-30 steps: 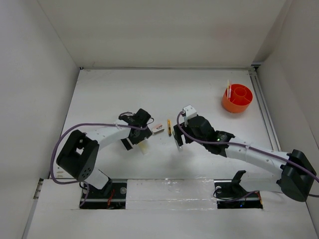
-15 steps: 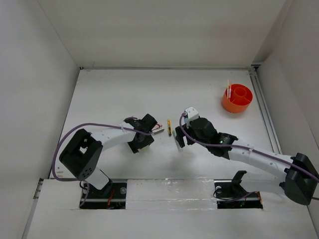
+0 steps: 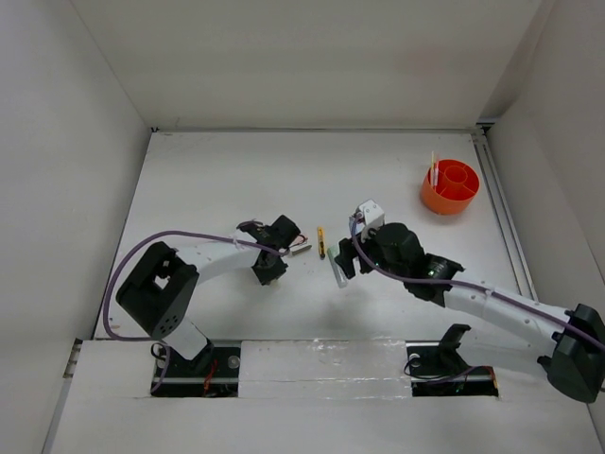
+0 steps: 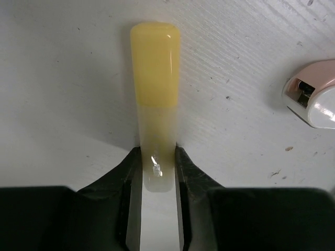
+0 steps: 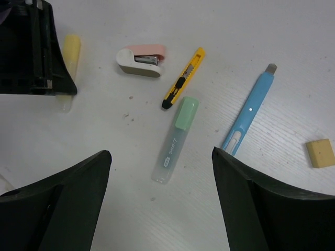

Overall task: Sort the stationery into containers
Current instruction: Pick up the stationery from the center of the board.

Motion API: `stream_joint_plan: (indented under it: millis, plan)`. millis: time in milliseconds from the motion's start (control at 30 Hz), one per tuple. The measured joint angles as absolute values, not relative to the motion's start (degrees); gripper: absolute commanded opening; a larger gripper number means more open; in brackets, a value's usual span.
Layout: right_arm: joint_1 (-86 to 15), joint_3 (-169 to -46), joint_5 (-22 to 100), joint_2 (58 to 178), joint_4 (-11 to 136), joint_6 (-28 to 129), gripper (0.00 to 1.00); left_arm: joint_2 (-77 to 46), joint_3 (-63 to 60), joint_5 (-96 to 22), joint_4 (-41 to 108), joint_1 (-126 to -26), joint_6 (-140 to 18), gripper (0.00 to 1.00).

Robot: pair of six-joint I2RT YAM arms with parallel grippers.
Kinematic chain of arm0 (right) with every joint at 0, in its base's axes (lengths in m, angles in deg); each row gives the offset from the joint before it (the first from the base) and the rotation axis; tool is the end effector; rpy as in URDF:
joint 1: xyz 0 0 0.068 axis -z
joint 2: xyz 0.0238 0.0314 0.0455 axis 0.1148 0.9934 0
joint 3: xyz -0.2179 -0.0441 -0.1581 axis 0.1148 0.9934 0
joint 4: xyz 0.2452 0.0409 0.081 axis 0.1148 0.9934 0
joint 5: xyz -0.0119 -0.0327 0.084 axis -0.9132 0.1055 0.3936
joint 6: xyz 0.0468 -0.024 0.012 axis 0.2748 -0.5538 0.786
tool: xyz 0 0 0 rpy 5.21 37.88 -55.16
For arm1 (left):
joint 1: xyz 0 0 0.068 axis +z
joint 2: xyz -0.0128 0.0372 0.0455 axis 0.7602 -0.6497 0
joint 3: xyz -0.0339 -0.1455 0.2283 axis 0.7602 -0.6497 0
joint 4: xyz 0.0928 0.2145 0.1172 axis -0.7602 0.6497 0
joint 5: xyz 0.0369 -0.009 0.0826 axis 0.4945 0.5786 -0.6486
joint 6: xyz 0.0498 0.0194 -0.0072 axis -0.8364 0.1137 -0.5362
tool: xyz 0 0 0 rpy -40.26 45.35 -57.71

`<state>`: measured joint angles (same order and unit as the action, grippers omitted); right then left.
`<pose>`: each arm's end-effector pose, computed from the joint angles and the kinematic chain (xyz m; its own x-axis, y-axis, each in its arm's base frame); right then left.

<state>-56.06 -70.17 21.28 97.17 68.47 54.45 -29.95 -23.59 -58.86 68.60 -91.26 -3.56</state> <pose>0.1573 0.1745 0.2543 -0.4263 -0.2184 -0.8778 -0.5812 0.8098 0.0808 0.2133 -0.1793 0.1640 -0.8119 -0.4894 -0.3183 -0.4480 0.8719 -0.1977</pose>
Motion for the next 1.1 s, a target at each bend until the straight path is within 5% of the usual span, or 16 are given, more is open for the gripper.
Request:
stream_joint_plan:
  millis: [233, 433, 633, 1100]
  plan:
    - [-41.44, -68.29, 35.14, 96.77, 63.81, 52.31, 0.83, -26.48, -24.66, -60.78, 66.56, -92.46, -9.05, 0.00]
    - [-36.28, -69.63, 44.27, 96.80, 59.84, 52.03, 0.83, -11.27, -25.64, -57.39, 55.72, -92.84, -23.76, 0.00]
    - [-37.22, -72.86, 49.06, 99.73, 50.15, 57.69, 0.83, -0.56, -26.17, -46.97, 40.44, -92.90, -35.52, 0.00]
    - [-43.12, -80.47, 46.22, 108.51, 40.25, 63.90, 0.81, -1.52, -26.17, -35.75, 31.61, -92.90, -42.34, 0.00]
